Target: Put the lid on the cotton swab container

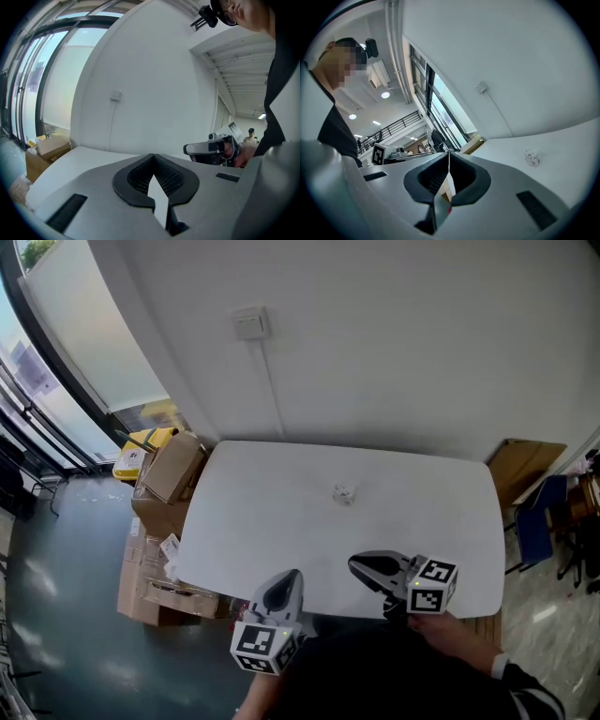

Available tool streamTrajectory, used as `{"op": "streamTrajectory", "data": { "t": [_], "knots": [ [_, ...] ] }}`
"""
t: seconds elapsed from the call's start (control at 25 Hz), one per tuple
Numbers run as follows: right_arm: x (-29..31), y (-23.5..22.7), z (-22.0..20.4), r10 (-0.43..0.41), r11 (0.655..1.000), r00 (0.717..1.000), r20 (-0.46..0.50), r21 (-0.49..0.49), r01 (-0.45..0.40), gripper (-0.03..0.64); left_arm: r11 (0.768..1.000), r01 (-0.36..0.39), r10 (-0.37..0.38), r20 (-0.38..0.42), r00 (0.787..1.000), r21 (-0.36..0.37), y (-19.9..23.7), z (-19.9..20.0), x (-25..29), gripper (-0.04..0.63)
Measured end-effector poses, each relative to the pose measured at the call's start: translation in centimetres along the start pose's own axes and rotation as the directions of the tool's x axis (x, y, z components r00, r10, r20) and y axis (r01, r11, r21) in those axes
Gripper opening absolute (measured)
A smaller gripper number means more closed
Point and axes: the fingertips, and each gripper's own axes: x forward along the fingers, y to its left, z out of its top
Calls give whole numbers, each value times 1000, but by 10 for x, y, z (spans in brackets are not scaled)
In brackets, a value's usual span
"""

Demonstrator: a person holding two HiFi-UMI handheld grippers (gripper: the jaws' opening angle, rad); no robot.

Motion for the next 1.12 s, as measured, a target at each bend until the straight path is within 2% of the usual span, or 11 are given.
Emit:
{"op": "streamTrajectory", "data": {
  "t": [0.2, 0.48, 0.68, 1.12],
  "knots": [
    [23, -7, -4, -62, 998, 998, 16, 25, 61, 17, 998, 60, -59, -32, 998, 15, 34, -4, 15, 11],
    [-1, -29, -8, -149, 987, 989, 26, 59, 147, 17, 992, 124, -124, -42, 991, 9, 27, -3, 45, 11],
    [-29, -55, 1, -175, 982, 984, 42, 80, 171, 17, 992, 129, -129, -49, 990, -1, 8, 2, 69, 11],
    [-49, -113, 7, -127, 987, 992, -7, 97, 127, 17, 997, 80, -80, -91, 993, -12, -13, 0, 123, 11]
  ]
}}
